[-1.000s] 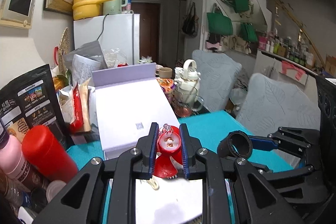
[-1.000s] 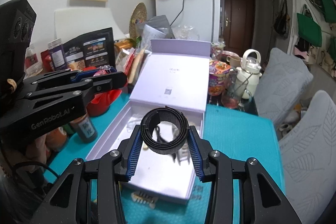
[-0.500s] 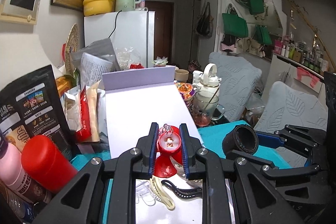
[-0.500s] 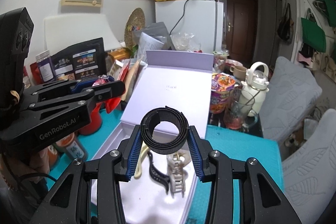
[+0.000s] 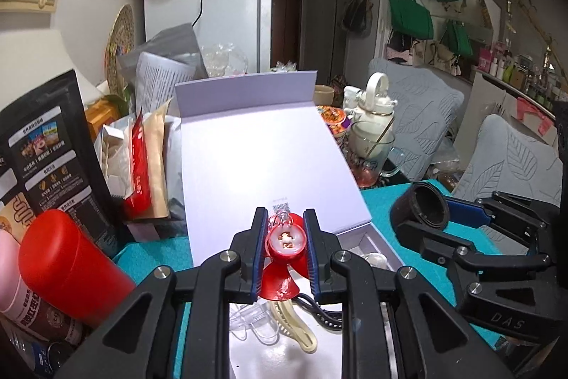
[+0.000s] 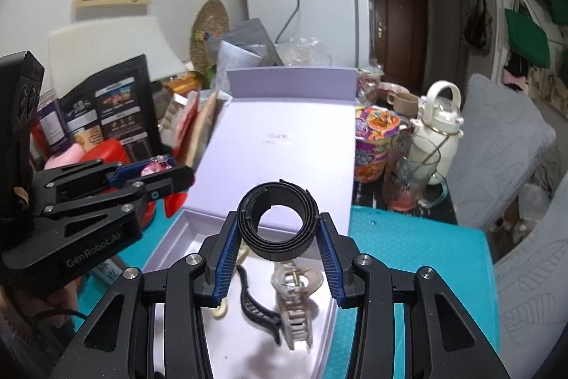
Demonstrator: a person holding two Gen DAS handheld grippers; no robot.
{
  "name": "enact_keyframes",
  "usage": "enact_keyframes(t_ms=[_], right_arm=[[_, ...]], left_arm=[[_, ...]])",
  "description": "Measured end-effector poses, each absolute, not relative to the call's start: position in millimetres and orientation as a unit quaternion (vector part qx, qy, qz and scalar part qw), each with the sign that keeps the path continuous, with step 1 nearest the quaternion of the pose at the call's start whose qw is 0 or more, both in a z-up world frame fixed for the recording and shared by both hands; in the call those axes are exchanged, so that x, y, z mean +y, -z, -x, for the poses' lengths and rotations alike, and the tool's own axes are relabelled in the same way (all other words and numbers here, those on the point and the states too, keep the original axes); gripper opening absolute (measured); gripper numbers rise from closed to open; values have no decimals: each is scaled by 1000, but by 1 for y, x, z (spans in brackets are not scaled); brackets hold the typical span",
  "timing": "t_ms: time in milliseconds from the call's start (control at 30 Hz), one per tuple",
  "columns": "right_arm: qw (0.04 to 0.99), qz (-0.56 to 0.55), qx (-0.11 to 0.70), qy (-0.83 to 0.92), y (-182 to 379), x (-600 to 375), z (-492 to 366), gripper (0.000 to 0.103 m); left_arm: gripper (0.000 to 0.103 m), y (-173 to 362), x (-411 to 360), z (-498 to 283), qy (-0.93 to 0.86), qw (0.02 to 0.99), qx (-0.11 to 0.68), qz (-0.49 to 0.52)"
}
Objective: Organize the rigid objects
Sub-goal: 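Lift the red flower toy and black ring and carry them over the white box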
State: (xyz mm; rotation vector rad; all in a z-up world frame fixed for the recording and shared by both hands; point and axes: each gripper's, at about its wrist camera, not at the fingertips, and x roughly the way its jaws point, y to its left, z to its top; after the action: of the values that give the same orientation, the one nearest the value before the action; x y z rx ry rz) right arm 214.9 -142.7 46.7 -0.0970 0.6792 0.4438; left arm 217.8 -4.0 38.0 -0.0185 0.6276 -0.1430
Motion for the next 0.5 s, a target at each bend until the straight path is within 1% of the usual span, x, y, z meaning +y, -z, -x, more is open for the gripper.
enact_keyframes(t_ms=[500], right_arm=[[905,54,372,-200,-14,-146,-236,42]], left_arm=[[20,-3,-7,-240,56,930,364,-1]])
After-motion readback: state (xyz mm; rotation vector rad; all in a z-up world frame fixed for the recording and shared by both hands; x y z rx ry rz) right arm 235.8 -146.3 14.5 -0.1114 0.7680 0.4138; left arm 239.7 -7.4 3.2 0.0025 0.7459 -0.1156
